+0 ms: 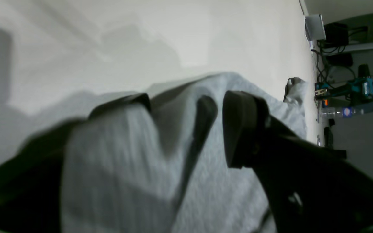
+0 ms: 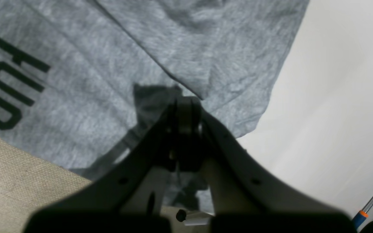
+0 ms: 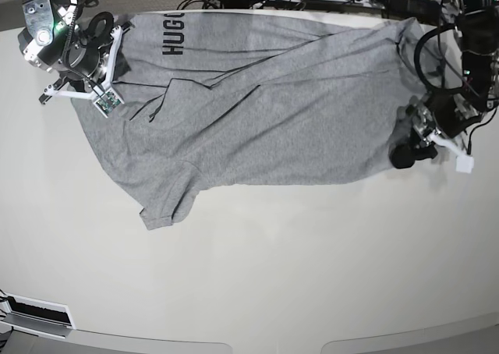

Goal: Layout the t-shirt on the table in an organized manner, then fold the t-shirt properly
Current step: 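Grasp the shirt hem corners with both grippers, then lift the hem with both grippers and fold it over toward the collar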

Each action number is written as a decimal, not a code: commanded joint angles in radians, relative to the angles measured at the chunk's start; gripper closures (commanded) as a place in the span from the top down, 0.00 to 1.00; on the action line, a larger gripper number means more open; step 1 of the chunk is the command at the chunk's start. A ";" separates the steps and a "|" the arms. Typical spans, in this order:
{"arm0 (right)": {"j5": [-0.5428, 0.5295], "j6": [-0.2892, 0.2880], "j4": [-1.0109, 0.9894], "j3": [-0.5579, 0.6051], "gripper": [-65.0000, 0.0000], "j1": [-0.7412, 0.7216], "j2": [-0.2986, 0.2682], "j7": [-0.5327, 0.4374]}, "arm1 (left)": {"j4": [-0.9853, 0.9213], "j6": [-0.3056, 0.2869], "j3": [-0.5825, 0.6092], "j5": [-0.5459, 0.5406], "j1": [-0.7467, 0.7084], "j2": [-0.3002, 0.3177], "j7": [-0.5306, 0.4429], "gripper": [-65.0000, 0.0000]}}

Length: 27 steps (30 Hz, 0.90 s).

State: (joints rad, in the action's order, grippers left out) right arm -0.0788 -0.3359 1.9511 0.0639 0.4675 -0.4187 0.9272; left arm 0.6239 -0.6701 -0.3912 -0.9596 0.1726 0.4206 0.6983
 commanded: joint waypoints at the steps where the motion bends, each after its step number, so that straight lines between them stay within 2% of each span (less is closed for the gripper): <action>1: -0.002 0.003 0.016 -0.006 0.00 -0.002 -0.011 -0.007 | -0.002 0.035 0.005 0.075 0.019 0.012 0.018 0.55; 6: -0.002 0.004 0.016 -0.006 0.00 -0.002 -0.011 -0.008 | -0.002 0.033 0.005 0.125 0.081 0.023 0.008 0.40; 9: -0.002 0.003 0.016 -0.006 0.00 -0.002 -0.011 -0.009 | -0.002 -0.025 0.005 0.124 0.112 0.032 0.009 0.38; 10: -0.002 0.003 0.016 -0.006 0.00 -0.002 -0.011 -0.012 | -0.002 -0.028 0.005 0.125 0.121 0.032 0.014 0.32; 13: 0.005 0.016 0.016 -0.006 0.00 -0.019 -0.011 -0.018 | -0.002 -0.028 0.005 0.124 0.127 0.030 0.037 0.00; 16: 0.004 0.089 0.016 -0.006 0.00 -0.064 -0.011 -0.019 | -0.002 -0.028 0.005 0.124 0.124 0.032 0.051 0.00; 18: -0.003 0.109 0.016 -0.006 0.00 -0.105 -0.011 -0.024 | -0.002 -0.028 0.005 0.111 0.122 0.037 0.059 0.00; 21: -0.032 0.103 0.014 -0.006 0.00 -0.163 -0.011 -0.071 | -0.002 -0.028 0.005 0.077 0.122 0.056 0.066 0.00; 23: -0.091 0.069 -0.007 -0.006 0.00 -0.203 -0.011 -0.100 | -0.002 -0.028 0.005 0.063 0.125 0.072 0.066 0.00; 25: -0.137 0.041 -0.067 -0.006 0.00 -0.261 -0.010 -0.126 | -0.002 -0.028 0.005 0.057 0.129 0.084 0.066 0.00; 27: -0.158 0.041 -0.159 -0.008 0.00 -0.339 -0.009 -0.128 | -0.002 -0.028 0.005 0.057 0.130 0.092 0.065 0.00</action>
State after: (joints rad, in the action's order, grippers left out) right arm -0.2428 -0.3027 1.7729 0.0647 0.1429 -0.4118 0.8169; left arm 0.6079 -0.6891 -0.3851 -0.8848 0.2802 0.4900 0.7811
